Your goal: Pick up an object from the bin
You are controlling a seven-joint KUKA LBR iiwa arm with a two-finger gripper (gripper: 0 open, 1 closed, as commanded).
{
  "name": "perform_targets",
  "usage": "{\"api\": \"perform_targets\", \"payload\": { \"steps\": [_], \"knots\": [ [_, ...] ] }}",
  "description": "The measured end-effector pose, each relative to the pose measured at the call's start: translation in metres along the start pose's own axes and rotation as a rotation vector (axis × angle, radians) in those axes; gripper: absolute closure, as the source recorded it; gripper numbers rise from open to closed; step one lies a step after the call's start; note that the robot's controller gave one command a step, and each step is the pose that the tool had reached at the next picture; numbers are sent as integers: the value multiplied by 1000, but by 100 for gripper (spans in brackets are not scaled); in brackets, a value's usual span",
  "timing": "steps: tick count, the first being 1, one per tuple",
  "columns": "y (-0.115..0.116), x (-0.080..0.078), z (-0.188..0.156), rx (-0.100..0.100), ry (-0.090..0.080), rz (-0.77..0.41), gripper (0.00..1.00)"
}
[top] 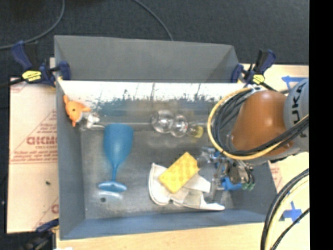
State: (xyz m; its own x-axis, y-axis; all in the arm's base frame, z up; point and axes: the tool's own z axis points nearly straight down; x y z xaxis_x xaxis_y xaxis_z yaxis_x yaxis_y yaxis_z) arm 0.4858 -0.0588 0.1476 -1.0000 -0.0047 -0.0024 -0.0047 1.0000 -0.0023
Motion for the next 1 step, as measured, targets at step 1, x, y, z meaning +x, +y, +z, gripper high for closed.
{"api": "perform_targets", "payload": {
  "steps": [1],
  "knots": [
    [0,0,0,0,0,0,0]
  ]
}}
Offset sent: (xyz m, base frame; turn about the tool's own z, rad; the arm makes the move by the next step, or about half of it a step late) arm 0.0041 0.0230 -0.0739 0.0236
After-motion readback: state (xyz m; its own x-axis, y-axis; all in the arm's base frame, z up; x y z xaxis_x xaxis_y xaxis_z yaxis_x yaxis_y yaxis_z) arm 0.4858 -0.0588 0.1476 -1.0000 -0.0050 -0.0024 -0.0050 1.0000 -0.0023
